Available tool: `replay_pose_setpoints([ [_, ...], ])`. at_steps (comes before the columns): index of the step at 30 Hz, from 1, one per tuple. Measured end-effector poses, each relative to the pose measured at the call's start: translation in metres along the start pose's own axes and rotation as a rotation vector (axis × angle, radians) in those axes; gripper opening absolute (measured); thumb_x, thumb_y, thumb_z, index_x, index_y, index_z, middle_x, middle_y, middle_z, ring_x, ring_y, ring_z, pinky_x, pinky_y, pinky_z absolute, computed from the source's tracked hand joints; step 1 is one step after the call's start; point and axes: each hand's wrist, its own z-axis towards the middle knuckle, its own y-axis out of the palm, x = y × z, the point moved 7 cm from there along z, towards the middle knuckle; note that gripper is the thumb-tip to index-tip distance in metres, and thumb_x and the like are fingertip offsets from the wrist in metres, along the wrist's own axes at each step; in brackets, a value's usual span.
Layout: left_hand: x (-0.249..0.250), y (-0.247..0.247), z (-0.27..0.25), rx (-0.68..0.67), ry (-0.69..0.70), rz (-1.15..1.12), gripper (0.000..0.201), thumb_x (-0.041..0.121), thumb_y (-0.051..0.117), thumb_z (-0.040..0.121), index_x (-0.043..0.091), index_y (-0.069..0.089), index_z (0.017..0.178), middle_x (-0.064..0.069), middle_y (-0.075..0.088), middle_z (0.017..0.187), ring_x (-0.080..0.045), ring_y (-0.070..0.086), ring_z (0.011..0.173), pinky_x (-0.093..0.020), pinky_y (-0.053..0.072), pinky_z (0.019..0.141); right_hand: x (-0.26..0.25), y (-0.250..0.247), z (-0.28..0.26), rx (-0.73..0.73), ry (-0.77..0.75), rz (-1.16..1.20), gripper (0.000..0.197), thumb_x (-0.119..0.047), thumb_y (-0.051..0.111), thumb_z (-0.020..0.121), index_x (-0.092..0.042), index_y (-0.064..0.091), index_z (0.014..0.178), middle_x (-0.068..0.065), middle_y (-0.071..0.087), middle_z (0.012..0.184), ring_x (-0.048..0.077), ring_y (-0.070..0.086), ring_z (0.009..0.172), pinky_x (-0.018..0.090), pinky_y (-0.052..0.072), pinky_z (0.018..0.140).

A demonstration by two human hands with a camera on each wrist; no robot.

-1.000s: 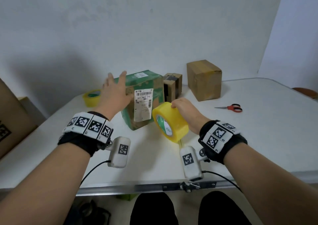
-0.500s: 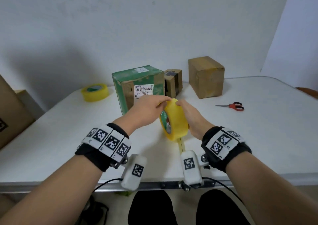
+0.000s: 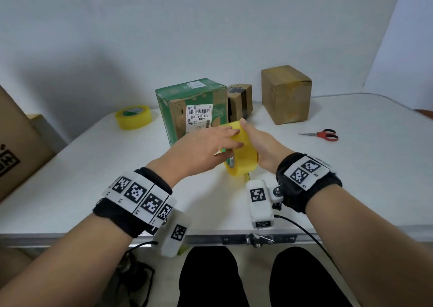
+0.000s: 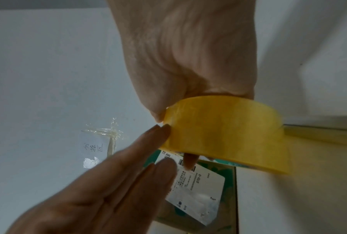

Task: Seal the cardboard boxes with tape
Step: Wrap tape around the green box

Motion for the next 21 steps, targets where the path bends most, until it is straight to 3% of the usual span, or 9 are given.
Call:
replay_pose_setpoints([
  [3,-0.002,-0.003,0.001,0.122,-0.007,-0.090,0.022,0.029,0.070,0.087,0.019,0.072,0.107,0.000,0.063,0.124,-0.019,0.057,0.114,-0.039,0.048,0.095,0.004,-0.003,0.004,0.025,-0.028,-0.058,0.064,-0.063,0.048,0.092,-0.007,0.062,0.121,0.015,0.069,0.114,0.031,0.068,0.101,0.048,0.055,0.092],
  [6,0.003,-0.004,0.005,0.220,-0.059,-0.065,0.018,0.028,0.075,0.083,0.017,0.068,0.096,0.002,0.056,0.101,-0.016,0.050,0.093,-0.033,0.046,0.081,0.006,-0.004,0.006,0.029,-0.031,-0.074,0.069,-0.067,0.042,0.092,-0.008,0.061,0.123,0.015,0.067,0.117,0.031,0.065,0.107,0.050,0.053,0.096],
  [11,0.003,-0.002,0.014,0.177,-0.194,-0.165,0.006,0.017,0.071,0.084,0.014,0.066,0.086,0.003,0.056,0.085,-0.016,0.055,0.078,-0.039,0.049,0.072,0.005,-0.006,0.009,0.028,-0.046,-0.113,0.086,-0.075,0.034,0.088,-0.005,0.053,0.135,0.019,0.060,0.130,0.033,0.059,0.118,0.050,0.045,0.105],
  [15,-0.017,-0.009,0.011,0.203,-0.403,-0.353,0.004,0.015,0.069,0.087,0.016,0.067,0.084,0.001,0.064,0.087,-0.007,0.061,0.073,-0.017,0.046,0.067,-0.005,0.010,-0.012,-0.140,-0.153,-0.153,0.075,-0.068,0.028,0.096,-0.007,0.064,0.121,0.021,0.071,0.108,0.034,0.071,0.099,0.043,0.055,0.092],
  [17,-0.036,-0.014,0.003,0.280,-0.533,-0.428,0.006,0.016,0.070,0.086,0.019,0.067,0.082,0.006,0.065,0.083,-0.003,0.056,0.073,-0.007,0.042,0.064,-0.010,0.018,-0.021,-0.230,-0.190,-0.178,0.069,-0.067,0.042,0.091,-0.009,0.062,0.125,0.019,0.071,0.110,0.030,0.073,0.092,0.040,0.057,0.086],
  [19,-0.054,-0.016,-0.004,0.343,-0.647,-0.541,0.008,0.015,0.071,0.085,0.019,0.067,0.080,0.006,0.066,0.080,-0.006,0.056,0.072,-0.010,0.044,0.066,-0.014,0.024,-0.026,-0.268,-0.225,-0.243,0.059,-0.051,0.058,0.091,-0.004,0.059,0.127,0.017,0.069,0.109,0.025,0.074,0.084,0.035,0.058,0.079],
  [21,-0.064,-0.017,-0.010,0.382,-0.704,-0.630,0.009,0.016,0.073,0.084,0.018,0.068,0.078,0.002,0.067,0.080,-0.010,0.057,0.074,-0.024,0.048,0.073,-0.016,0.029,-0.027,-0.286,-0.232,-0.275,0.045,-0.032,0.061,0.095,0.005,0.060,0.121,0.016,0.069,0.096,0.020,0.072,0.075,0.033,0.058,0.075],
])
